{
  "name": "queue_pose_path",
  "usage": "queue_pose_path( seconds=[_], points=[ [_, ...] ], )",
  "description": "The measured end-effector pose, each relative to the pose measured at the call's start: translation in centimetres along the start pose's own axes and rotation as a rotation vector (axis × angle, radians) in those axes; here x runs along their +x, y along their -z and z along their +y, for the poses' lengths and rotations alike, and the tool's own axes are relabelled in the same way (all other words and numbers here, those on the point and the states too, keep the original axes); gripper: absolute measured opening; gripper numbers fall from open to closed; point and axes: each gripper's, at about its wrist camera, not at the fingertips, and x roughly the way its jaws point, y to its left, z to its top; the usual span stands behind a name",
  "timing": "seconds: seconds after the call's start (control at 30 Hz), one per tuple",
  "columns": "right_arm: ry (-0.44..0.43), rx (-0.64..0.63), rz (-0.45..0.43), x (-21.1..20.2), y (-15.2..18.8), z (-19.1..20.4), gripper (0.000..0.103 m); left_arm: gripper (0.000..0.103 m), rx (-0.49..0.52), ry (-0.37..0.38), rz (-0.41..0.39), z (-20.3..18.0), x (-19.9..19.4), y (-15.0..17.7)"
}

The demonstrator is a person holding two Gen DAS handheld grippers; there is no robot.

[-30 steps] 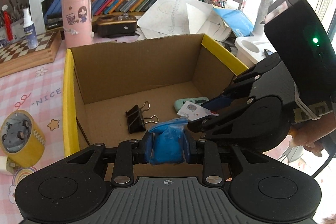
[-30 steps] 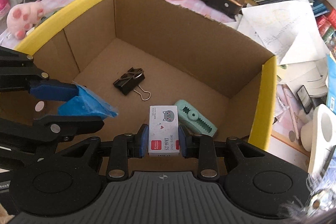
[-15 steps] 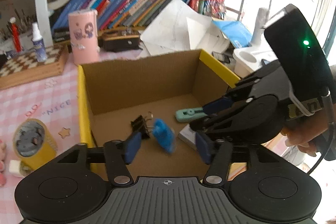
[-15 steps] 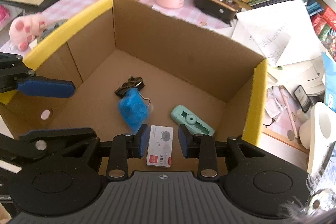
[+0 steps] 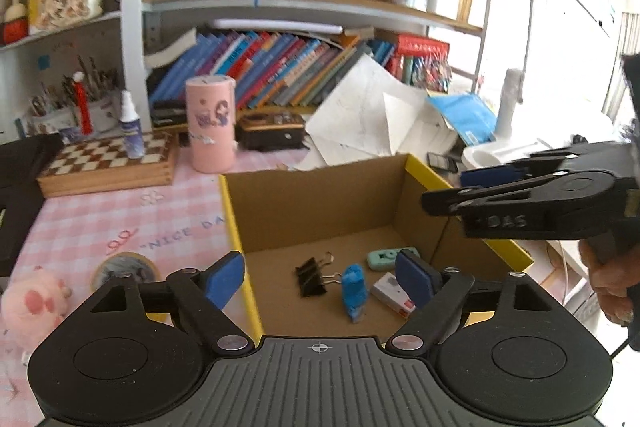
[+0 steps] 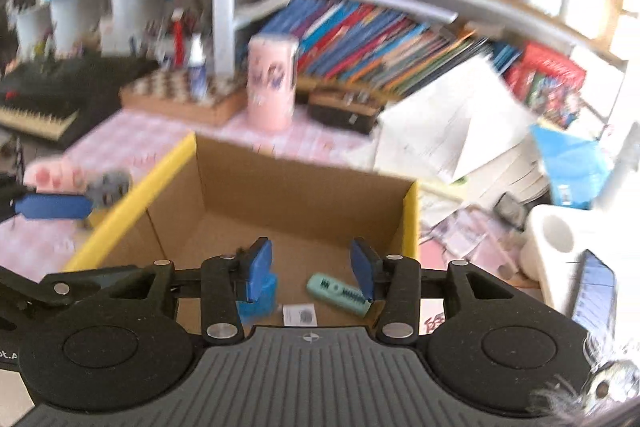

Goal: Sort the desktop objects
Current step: 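Raise both open tools out of the yellow box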

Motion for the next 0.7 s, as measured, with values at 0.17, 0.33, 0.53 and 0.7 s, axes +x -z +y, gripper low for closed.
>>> queue_pose_path(
  seconds=[0.17, 0.33, 0.53, 0.7],
  points=[
    [0.085, 0.058, -0.102, -2.9, 0.8, 0.8, 0.048, 0.086, -0.018, -0.020, -0.026, 0.8, -1.7, 0.7],
    [0.155, 0.119, -0.159, -5.1, 2.6, 1.6, 0.050, 0.087, -0.050, -0.037, -0.037, 1.9, -3.0, 1.6],
    [0.221, 0.184, -0.168, -6.6, 4.9, 2.8, 0.053, 0.090, -0.065, -0.035, -0.039, 2.8, -4.1, 2.8],
    [0.252, 0.214, -0.135, -7.0, 6.6, 4.1, 0.054, 0.090, -0.061, -0.030, -0.029, 3.2, -4.8, 3.9]
  ],
)
